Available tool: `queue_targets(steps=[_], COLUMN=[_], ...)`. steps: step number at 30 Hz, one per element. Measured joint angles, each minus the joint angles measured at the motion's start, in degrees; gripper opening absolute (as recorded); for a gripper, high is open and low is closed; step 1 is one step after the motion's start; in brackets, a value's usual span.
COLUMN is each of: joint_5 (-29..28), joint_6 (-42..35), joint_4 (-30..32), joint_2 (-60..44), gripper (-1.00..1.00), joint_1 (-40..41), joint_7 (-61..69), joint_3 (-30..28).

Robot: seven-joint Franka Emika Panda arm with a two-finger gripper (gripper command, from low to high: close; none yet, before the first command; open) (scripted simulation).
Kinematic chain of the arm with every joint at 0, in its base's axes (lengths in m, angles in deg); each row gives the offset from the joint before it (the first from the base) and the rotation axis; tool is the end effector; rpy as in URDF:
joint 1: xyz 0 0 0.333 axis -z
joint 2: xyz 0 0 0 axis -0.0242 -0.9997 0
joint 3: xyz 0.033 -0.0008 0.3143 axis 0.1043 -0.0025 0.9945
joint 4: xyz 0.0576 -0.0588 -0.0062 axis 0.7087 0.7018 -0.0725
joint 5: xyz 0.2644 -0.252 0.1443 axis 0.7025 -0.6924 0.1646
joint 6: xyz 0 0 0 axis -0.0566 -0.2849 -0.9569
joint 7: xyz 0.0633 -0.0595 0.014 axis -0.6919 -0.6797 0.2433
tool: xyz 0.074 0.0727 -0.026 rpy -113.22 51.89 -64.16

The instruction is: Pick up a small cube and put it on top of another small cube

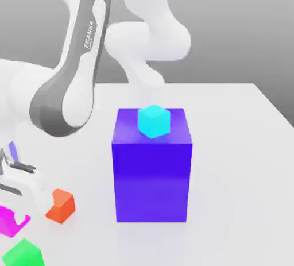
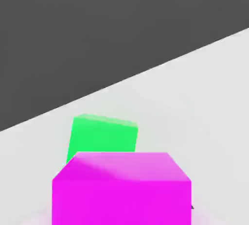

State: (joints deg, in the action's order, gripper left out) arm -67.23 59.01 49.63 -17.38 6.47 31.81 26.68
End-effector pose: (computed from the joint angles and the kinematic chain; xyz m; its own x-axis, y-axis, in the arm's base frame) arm 0.5002 -0.2423 0.2039 0.3960 -0.9183 -0.0007 -0.9183 -0.3960 -0.0015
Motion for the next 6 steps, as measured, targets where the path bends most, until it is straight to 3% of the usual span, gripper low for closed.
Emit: queue_targets(steps=[1, 6], joint_5=[0.97, 0.97], joint_6=[1.59, 1.59], joint_4=[-0.26, -0.26], joint_2=[-1.92, -1.92], gripper=[1.0, 1.0], joint_1=[0.47, 0.47], joint_7=[0.62, 0.62], joint_3=[0.77, 0.77])
